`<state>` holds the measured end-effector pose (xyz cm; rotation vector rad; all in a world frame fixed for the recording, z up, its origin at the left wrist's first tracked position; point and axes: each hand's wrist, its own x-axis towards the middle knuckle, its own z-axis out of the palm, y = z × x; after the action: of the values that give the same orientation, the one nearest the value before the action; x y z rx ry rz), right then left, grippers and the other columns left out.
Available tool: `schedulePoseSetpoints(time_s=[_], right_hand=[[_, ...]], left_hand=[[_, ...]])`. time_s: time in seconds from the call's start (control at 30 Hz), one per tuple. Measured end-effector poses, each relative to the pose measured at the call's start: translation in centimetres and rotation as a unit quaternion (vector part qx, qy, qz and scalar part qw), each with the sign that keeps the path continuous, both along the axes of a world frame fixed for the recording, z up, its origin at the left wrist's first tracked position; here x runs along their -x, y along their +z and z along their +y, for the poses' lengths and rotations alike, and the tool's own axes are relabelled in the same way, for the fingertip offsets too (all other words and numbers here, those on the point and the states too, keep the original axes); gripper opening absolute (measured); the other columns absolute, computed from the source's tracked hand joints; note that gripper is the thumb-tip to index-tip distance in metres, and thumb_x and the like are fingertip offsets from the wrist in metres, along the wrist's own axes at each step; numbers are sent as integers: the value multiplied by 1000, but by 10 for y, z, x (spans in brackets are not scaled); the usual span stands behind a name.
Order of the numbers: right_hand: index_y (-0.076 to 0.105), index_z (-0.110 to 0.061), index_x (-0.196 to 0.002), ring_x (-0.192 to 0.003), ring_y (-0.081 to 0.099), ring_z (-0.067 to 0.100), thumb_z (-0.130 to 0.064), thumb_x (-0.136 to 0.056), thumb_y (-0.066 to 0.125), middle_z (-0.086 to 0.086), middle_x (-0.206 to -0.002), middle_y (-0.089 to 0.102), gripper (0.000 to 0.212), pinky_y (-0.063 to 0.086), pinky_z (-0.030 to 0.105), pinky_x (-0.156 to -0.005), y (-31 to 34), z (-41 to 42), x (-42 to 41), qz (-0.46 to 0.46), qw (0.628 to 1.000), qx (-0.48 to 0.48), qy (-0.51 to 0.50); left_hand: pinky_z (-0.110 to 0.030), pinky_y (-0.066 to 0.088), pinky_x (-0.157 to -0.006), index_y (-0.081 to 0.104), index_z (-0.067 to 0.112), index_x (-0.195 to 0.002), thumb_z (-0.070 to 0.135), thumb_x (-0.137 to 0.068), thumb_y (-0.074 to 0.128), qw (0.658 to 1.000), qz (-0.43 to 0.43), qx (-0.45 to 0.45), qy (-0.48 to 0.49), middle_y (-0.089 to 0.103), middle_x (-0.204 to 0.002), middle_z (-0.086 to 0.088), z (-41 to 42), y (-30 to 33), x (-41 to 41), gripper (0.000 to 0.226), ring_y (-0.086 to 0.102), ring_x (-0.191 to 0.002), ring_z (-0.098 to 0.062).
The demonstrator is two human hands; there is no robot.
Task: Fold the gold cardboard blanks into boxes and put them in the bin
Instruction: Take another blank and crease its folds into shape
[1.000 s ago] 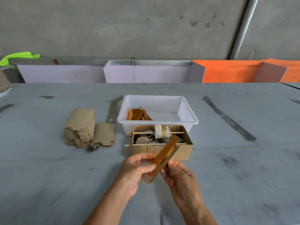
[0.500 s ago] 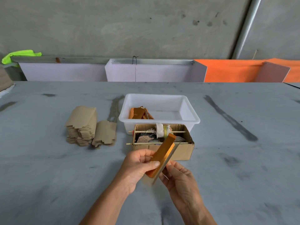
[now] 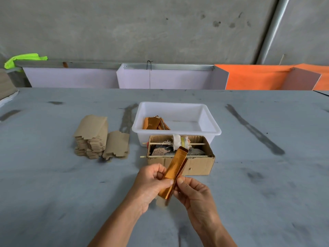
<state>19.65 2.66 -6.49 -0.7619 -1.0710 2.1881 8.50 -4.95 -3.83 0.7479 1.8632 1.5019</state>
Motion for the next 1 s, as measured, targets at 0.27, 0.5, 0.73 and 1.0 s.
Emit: schedulePoseSetpoints(time_s=[0.27, 0.5, 0.73, 1.0], right_hand=[[66, -2, -70, -62, 58, 20, -4, -89, 60, 10, -63, 66, 20, 52, 29, -63, 2, -5, 5, -77, 989, -82, -98], [66, -5, -74, -65, 59, 14, -11, -86, 65, 6, -67, 65, 14, 48, 27, -59, 6, -1, -1, -115, 988, -70, -75], [59, -11, -64, -52, 56, 12, -2, -85, 63, 2, -55, 58, 23, 45, 24, -49, 19, 17, -9, -91, 992, -84, -40], [59, -4, -78, -53, 60, 10, 0, -86, 63, 7, -63, 62, 9, 50, 18, -48, 18, 12, 1, -25, 991, 39, -125]], left_hand=[[-25, 54, -65, 68, 15, -90, 4, -74, 76, 1000, -16, -3, -22, 72, -80, -6, 2, -3, -8, 21, 68, -73, -15], [-28, 56, -80, 62, 17, -104, -7, -79, 68, 996, -1, 39, -75, 75, -81, 3, -2, -1, -2, 36, 70, -80, -11], [-24, 52, -65, 59, 19, -110, -7, -81, 65, 985, 39, 72, -150, 72, -86, -6, -7, 11, 13, 40, 66, -74, -12], [-22, 48, -46, 65, 10, -96, -8, -71, 73, 969, -185, -128, 97, 66, -67, -3, 6, -2, 6, 31, 61, -54, -14]])
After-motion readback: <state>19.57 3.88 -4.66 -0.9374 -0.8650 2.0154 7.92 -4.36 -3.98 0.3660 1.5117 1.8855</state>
